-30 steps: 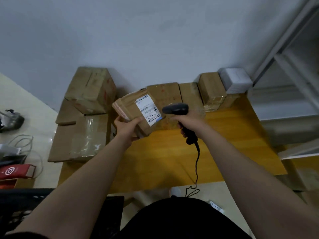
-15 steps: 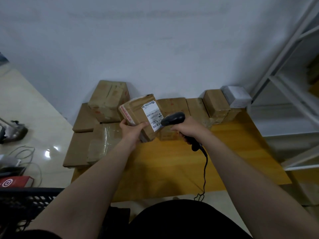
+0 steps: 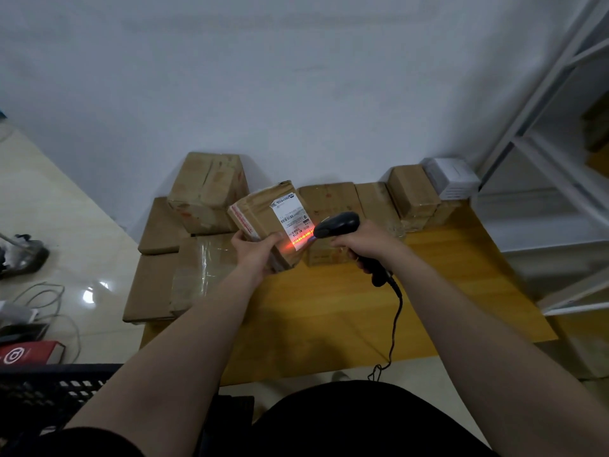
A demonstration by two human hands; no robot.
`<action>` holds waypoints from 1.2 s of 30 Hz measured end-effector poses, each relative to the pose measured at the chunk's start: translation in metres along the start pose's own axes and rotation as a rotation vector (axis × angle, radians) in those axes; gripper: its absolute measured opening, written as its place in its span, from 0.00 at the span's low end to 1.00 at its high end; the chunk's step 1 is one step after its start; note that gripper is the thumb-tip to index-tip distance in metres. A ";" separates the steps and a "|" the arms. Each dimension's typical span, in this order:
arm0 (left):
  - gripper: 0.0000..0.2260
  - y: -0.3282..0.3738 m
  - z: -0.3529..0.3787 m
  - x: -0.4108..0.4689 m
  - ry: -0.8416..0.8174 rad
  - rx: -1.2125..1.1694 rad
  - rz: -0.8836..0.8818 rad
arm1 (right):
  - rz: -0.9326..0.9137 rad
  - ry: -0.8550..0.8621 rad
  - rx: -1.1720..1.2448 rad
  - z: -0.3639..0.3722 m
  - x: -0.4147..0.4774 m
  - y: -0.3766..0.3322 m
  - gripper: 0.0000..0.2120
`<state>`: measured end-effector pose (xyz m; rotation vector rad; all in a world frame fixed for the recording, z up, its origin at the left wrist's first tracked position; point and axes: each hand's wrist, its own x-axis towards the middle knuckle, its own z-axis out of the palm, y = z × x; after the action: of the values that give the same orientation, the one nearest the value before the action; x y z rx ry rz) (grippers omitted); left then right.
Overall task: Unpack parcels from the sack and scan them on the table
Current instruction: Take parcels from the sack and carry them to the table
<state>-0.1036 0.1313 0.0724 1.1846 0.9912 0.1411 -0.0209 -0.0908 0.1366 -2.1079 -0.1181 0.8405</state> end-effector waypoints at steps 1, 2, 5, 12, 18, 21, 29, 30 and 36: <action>0.50 -0.001 0.003 0.001 0.000 0.009 -0.001 | 0.002 0.000 -0.004 -0.001 0.001 0.001 0.13; 0.50 -0.002 0.005 0.003 -0.001 0.016 0.000 | 0.002 0.000 -0.002 -0.003 0.003 0.003 0.13; 0.50 -0.003 0.016 0.007 0.002 0.043 0.001 | 0.017 0.011 0.023 -0.011 0.009 0.008 0.14; 0.50 -0.008 0.053 0.022 -0.012 0.084 0.002 | 0.094 -0.008 0.047 -0.040 0.032 0.030 0.15; 0.49 -0.013 0.097 0.032 -0.099 0.158 0.005 | 0.180 0.143 -0.080 -0.081 0.062 0.077 0.14; 0.49 -0.020 0.118 0.033 -0.154 0.205 -0.017 | 0.246 0.174 -0.137 -0.100 0.080 0.116 0.08; 0.43 -0.061 0.143 0.039 -0.257 0.260 -0.149 | 0.618 0.094 0.096 -0.106 0.119 0.242 0.12; 0.42 -0.068 0.144 0.040 -0.263 0.269 -0.168 | 0.650 0.087 0.126 -0.104 0.122 0.254 0.13; 0.48 -0.103 0.153 0.045 -0.276 0.333 -0.243 | 0.732 0.105 0.154 -0.101 0.149 0.298 0.05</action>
<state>-0.0086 0.0051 -0.0335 1.3308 0.9249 -0.3847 0.0949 -0.2964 -0.1199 -2.0443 0.7915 1.1012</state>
